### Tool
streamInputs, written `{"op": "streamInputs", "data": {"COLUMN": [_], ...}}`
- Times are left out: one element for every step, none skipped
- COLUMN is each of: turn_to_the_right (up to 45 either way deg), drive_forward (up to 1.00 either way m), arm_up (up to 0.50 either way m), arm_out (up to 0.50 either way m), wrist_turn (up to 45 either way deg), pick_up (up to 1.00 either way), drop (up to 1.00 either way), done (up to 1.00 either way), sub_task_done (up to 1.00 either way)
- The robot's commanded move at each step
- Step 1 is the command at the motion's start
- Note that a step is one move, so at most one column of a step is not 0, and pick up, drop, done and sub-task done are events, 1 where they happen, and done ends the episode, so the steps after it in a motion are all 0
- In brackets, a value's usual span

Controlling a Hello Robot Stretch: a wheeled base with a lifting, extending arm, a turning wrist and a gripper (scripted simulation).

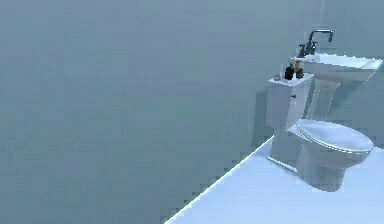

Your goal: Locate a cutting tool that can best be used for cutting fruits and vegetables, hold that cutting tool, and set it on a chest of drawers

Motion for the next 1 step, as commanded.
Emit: {"op": "streamInputs", "data": {"turn_to_the_right": [-45.0], "drive_forward": [0.00], "arm_up": [0.00], "arm_out": [0.00], "wrist_turn": [0.0], "pick_up": [0.00], "drop": [0.00], "done": [0.00], "sub_task_done": [0.00]}}
